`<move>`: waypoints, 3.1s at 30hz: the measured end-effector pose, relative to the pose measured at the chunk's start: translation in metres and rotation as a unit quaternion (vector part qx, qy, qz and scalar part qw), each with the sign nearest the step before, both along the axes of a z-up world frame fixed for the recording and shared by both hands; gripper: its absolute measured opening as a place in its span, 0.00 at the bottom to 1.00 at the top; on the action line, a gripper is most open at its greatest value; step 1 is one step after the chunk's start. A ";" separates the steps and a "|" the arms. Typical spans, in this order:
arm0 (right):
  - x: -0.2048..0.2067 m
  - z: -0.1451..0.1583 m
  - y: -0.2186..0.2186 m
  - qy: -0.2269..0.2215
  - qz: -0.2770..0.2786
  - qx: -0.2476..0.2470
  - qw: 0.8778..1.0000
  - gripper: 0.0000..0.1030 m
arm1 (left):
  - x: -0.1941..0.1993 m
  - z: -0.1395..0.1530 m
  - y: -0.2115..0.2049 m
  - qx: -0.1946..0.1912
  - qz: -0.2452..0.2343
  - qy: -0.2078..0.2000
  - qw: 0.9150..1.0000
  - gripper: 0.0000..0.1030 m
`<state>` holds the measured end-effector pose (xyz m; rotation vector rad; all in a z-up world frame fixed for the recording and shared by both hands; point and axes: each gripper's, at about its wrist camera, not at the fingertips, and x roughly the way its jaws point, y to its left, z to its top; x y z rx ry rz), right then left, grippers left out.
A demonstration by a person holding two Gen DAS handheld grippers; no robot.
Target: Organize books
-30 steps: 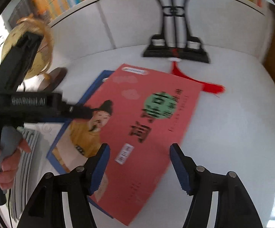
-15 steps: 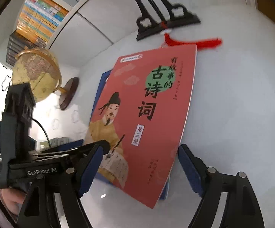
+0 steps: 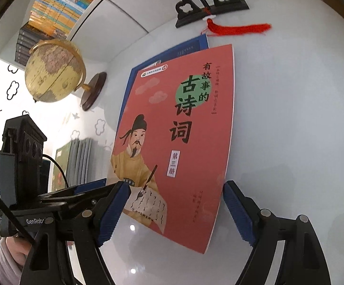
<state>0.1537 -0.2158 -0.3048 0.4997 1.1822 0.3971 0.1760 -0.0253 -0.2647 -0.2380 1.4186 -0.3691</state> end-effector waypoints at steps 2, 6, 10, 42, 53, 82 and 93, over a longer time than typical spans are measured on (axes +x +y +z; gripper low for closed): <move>-0.008 0.000 -0.002 0.002 0.012 -0.003 1.000 0.80 | -0.010 0.000 -0.001 -0.010 0.005 0.003 1.000 0.86; -0.017 -0.001 -0.007 -0.001 0.009 0.003 1.000 0.80 | -0.013 -0.002 0.000 -0.027 0.014 0.009 0.999 0.86; -0.013 -0.001 -0.007 -0.002 0.006 -0.001 1.000 0.80 | -0.005 -0.002 0.003 -0.041 0.019 0.007 0.999 0.86; -0.019 -0.001 -0.006 -0.022 0.035 -0.008 0.999 0.80 | -0.015 -0.001 0.025 -0.120 0.024 -0.048 0.991 0.99; -0.002 -0.001 -0.021 -0.023 -0.001 0.013 1.000 0.80 | 0.020 -0.003 0.030 -0.123 0.087 -0.032 0.988 0.98; -0.048 0.035 -0.032 -0.043 0.073 0.061 0.995 0.26 | -0.071 0.036 0.032 -0.107 0.019 -0.066 0.992 0.32; -0.066 0.071 -0.020 -0.097 0.090 0.027 0.991 0.25 | -0.068 0.064 0.043 -0.145 0.012 -0.097 0.985 0.32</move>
